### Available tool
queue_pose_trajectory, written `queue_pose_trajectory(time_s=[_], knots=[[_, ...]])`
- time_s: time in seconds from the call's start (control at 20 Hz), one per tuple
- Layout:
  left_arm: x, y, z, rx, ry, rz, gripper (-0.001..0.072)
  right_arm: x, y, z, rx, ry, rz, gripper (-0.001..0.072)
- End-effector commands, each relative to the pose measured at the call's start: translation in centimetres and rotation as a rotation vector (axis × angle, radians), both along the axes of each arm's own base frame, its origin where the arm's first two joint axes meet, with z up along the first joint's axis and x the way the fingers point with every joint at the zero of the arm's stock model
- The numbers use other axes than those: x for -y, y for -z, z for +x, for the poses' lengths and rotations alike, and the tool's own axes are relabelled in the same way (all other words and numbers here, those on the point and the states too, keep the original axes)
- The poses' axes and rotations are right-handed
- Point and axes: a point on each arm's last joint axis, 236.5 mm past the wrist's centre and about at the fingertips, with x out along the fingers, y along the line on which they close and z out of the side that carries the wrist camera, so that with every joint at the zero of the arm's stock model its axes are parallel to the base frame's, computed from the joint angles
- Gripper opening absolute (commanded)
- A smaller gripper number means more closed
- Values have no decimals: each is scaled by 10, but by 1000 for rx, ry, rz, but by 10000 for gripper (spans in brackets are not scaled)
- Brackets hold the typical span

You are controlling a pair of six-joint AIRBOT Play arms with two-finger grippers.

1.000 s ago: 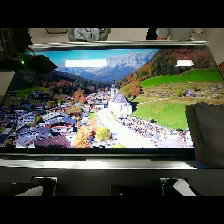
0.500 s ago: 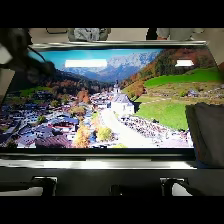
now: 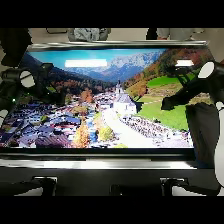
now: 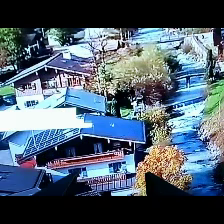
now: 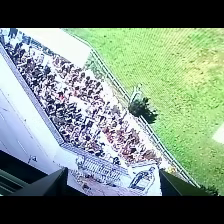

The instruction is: Fold the shirts.

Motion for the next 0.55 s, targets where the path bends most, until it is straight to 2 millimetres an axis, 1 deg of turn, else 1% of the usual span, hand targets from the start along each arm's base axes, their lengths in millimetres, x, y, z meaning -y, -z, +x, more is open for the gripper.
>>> queue_pose_trajectory(time_s=[0.0,0.15,0.5], knots=[[-1,4,0,20,-13,1,494,0,8,-7,-32,-9,-19,657],[0,3,4,35,-13,-2,495,0,7,-6,-31,-9,-19,657],[0,3,3,35,-13,-2,495,0,7,-6,-31,-9,-19,657]])
